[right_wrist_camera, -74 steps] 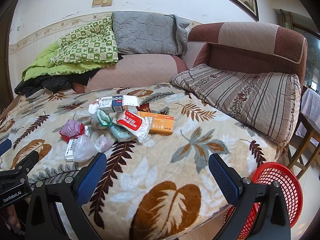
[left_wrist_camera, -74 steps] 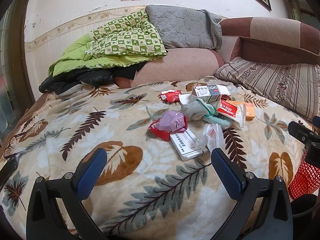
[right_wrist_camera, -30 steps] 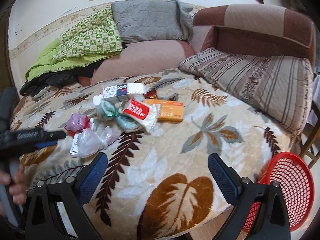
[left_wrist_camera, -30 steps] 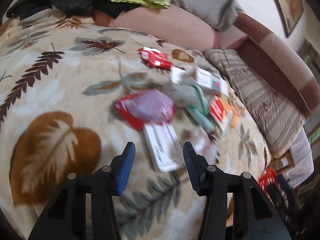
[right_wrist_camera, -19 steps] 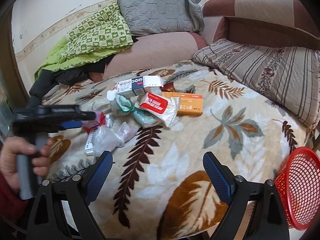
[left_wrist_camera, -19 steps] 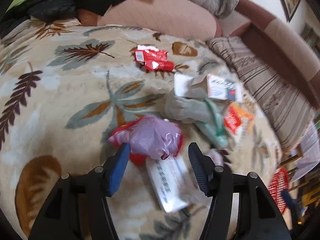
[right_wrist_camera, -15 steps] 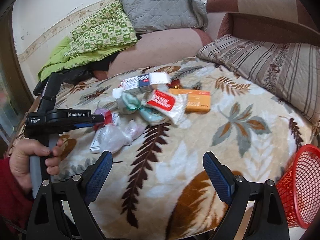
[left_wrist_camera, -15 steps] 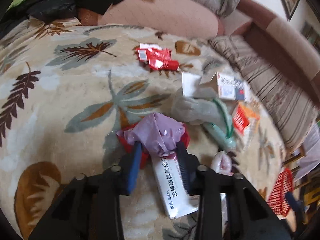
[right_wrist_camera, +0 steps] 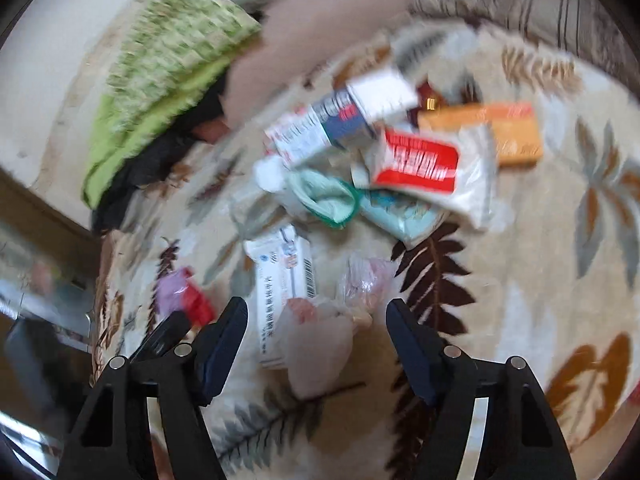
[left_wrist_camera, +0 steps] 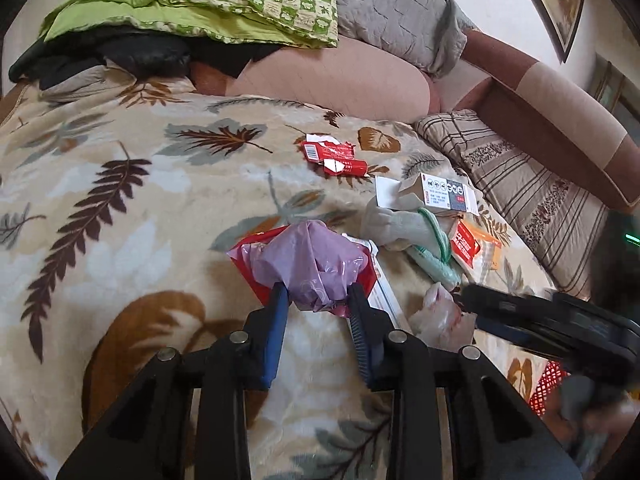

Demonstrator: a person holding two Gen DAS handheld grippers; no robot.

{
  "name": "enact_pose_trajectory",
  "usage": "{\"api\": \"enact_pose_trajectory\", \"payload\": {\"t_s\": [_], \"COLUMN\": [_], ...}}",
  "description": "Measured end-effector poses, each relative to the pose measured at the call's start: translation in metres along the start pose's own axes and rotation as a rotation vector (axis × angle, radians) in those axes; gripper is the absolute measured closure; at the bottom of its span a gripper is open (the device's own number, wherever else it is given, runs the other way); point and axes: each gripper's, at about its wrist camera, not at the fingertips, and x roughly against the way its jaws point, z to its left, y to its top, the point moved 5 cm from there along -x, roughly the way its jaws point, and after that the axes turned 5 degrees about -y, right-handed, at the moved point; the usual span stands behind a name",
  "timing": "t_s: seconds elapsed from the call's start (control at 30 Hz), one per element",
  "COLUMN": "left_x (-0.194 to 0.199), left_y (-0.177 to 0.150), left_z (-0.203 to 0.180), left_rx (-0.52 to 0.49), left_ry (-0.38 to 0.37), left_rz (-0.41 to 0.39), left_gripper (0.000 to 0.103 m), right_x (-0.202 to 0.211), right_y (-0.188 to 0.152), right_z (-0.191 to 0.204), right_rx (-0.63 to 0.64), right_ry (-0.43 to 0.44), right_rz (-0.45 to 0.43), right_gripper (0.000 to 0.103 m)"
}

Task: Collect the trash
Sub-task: 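Grasp the pink plastic bag with the left tool while the right tool grasps the clear plastic bag, then carry both bags to the red wastebasket and open both tools to drop them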

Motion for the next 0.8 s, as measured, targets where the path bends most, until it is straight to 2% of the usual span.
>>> {"api": "enact_pose_trajectory", "payload": {"t_s": [0.07,0.13,0.17,0.33,0.5,0.7,0.8], "left_x": [0.003,0.005,0.006,0.013,0.011,0.009,0.006], "left_y": [-0.004,-0.008,-0.009,-0.014,-0.022,-0.033,-0.039], "left_z": [0.002,0.001,0.000,-0.017,-0.052,-0.103,-0.143], "left_rx": [-0.002,-0.011,-0.016,-0.063,-0.123,-0.195,-0.263], "left_ry": [0.002,0.001,0.001,-0.013,-0.073,-0.149,-0.189], "left_rz": [0.000,0.003,0.002,-0.013,0.012,0.049,0.070], "left_gripper": [0.074,0.074,0.074,0.074,0.074,0.074,0.074], "right_x": [-0.019,-0.024,-0.020,0.016,0.057,0.106,0.140], "right_y": [-0.006,-0.016,-0.019,-0.026,-0.031,-0.040,-0.042], "right_z": [0.000,0.002,0.002,-0.012,-0.034,-0.087,-0.127], "right_rx": [-0.034,-0.027,-0.013,0.043,0.054,0.004,-0.045], "right_ry": [0.002,0.020,0.020,0.012,0.026,0.011,-0.023], "right_rz": [0.078,0.105,0.081,-0.049,-0.140,-0.217,-0.275], "right_gripper": [0.052,0.059,0.063,0.066,0.066,0.066,0.066]}}
